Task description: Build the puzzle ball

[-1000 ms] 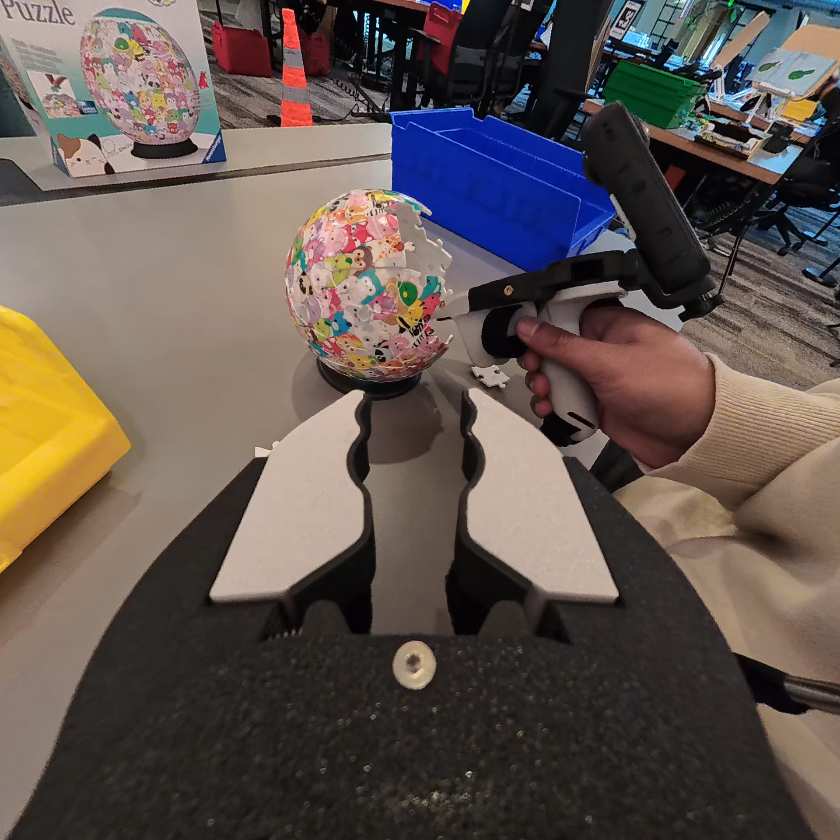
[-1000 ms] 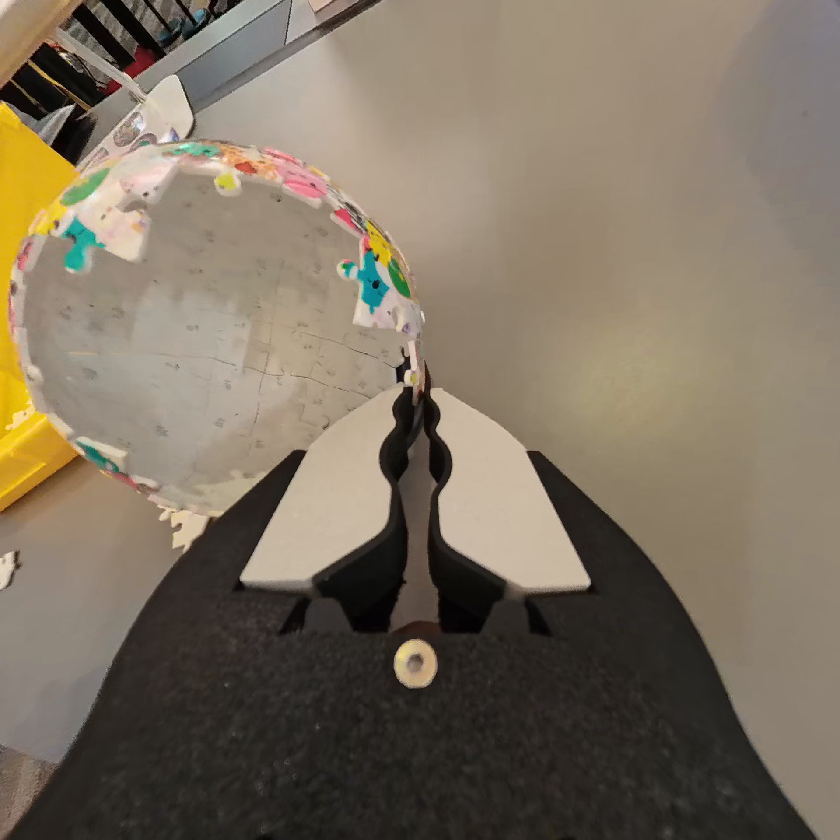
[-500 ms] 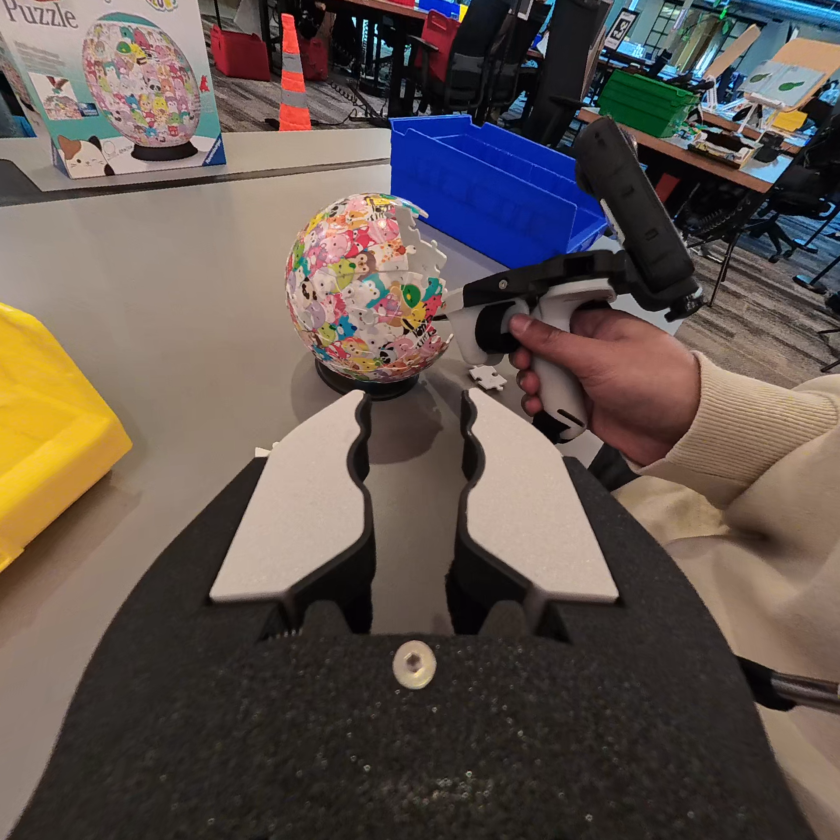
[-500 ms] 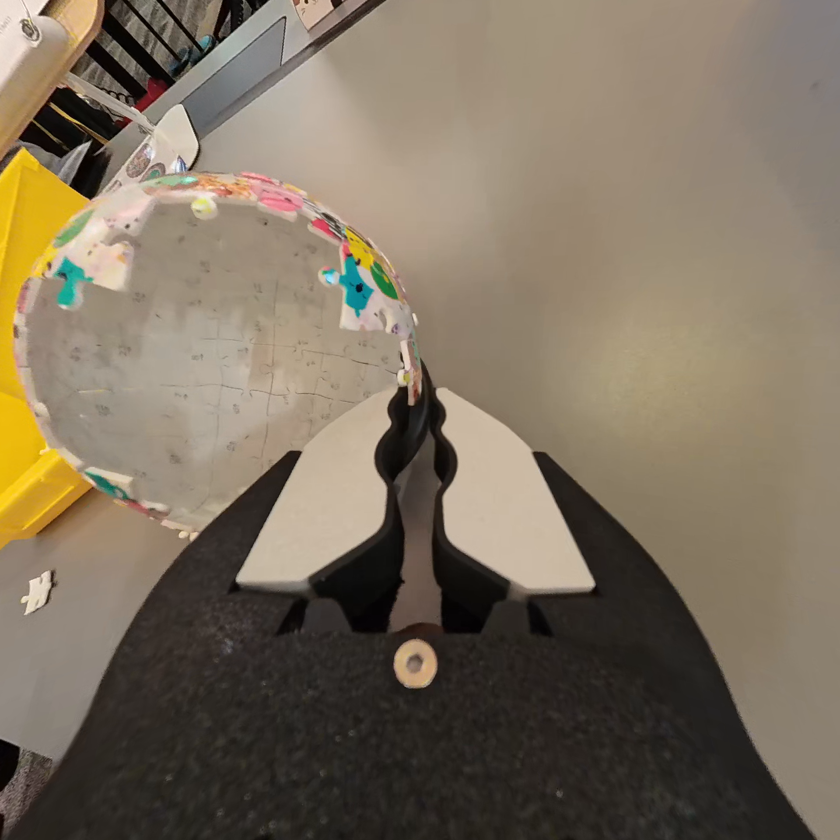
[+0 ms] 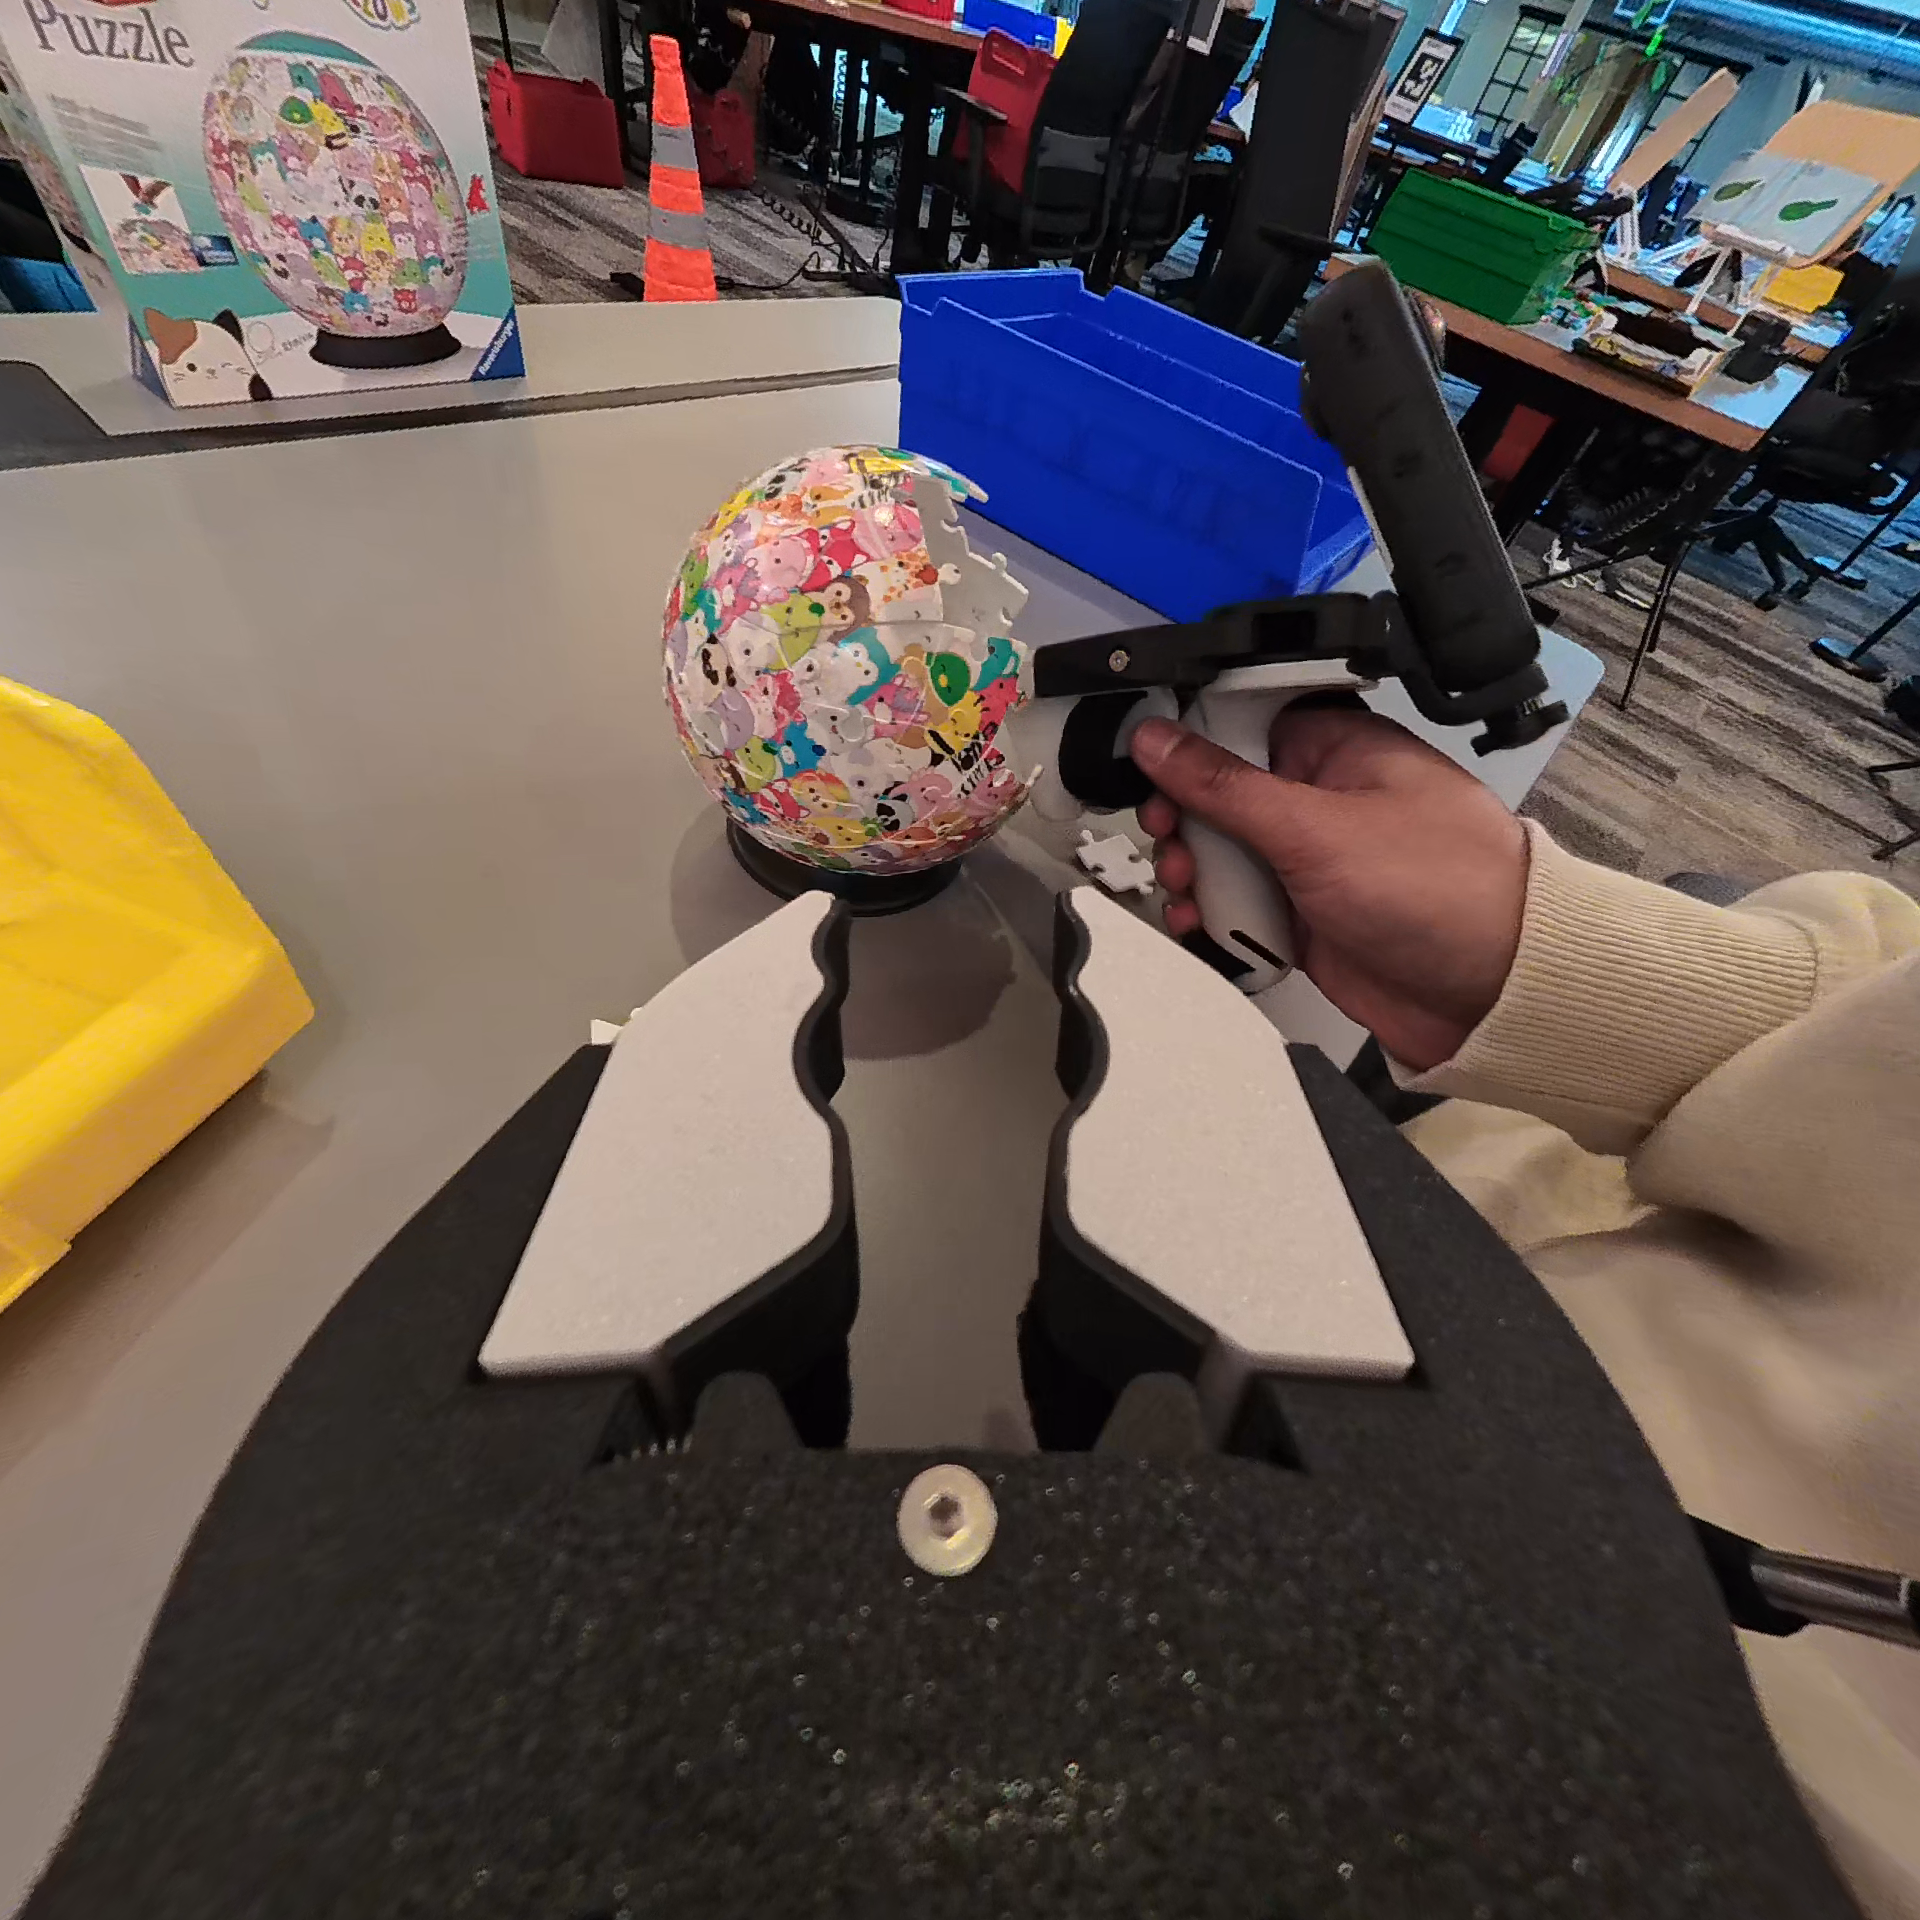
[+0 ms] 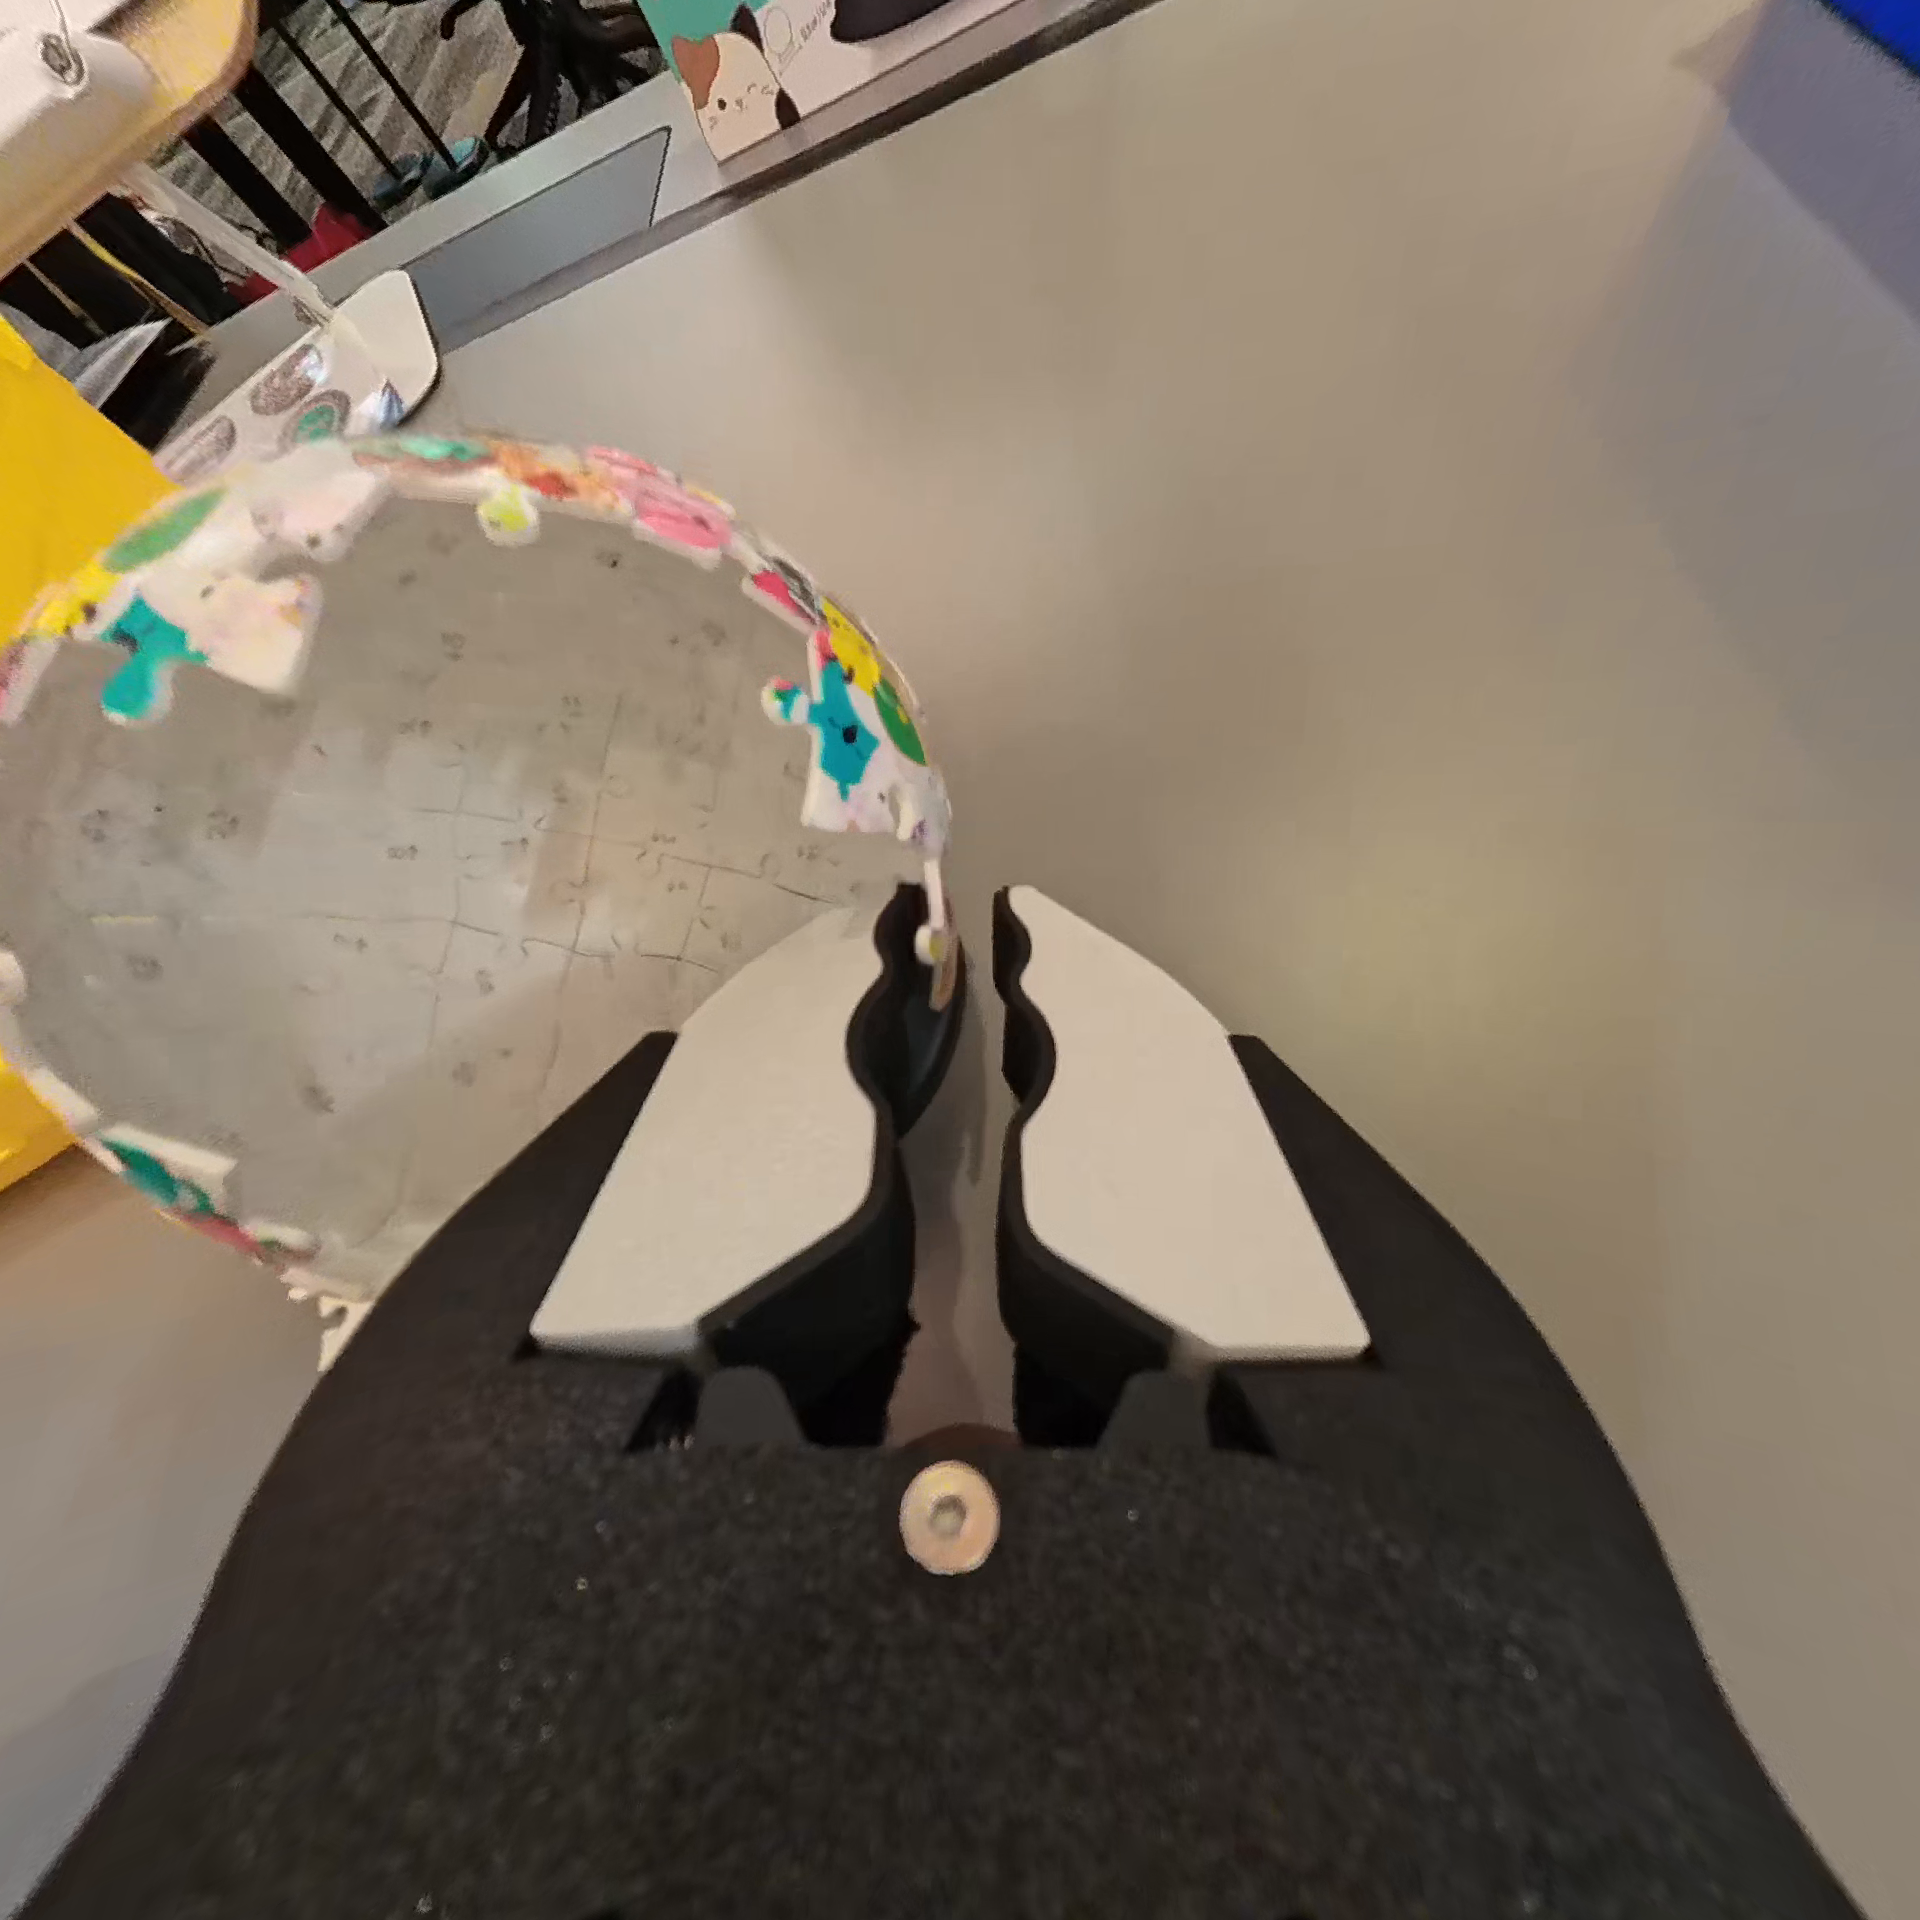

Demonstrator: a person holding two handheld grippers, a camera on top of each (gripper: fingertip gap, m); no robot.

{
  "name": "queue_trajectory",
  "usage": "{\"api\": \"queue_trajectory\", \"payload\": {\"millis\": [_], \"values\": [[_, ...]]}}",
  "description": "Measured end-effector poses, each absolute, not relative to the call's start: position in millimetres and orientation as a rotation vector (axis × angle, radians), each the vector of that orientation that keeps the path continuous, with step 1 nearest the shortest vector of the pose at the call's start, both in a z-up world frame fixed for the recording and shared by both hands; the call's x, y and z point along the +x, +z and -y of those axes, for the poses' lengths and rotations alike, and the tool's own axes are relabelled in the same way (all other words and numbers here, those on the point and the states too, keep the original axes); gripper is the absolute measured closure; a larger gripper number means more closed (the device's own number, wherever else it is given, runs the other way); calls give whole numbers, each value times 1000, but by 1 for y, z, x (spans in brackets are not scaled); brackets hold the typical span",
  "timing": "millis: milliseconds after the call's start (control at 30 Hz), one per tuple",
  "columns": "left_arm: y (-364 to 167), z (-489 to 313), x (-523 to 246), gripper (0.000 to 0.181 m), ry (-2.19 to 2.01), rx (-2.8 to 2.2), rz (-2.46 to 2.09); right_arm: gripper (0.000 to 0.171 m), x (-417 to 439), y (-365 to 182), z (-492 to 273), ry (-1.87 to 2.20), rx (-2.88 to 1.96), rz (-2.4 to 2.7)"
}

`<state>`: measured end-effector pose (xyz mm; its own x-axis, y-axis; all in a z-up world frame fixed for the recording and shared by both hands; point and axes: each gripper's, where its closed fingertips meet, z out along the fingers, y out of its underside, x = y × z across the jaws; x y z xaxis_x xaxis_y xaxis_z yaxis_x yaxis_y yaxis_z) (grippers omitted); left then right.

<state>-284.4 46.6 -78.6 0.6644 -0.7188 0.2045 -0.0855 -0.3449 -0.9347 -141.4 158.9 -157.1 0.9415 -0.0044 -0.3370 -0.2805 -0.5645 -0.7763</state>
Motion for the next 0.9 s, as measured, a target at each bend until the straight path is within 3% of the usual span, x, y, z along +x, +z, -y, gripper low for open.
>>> {"api": "queue_trajectory", "payload": {"millis": [133,500,733,900], "values": [[-78,-47,-285,144,-761,-1826,-634,168,-142,-153,-161,375,-2152,-210],[-78,-46,-286,144,-773,-1827,-631,167,-145,-152,-162,388,-2150,-241],[-87,-48,-285,144,-729,-1851,-660,146,-135,-151,-141,333,-2186,-93],[-98,-52,-283,144,-682,-1880,-689,125,-133,-132,-112,304,-2004,624]]}}
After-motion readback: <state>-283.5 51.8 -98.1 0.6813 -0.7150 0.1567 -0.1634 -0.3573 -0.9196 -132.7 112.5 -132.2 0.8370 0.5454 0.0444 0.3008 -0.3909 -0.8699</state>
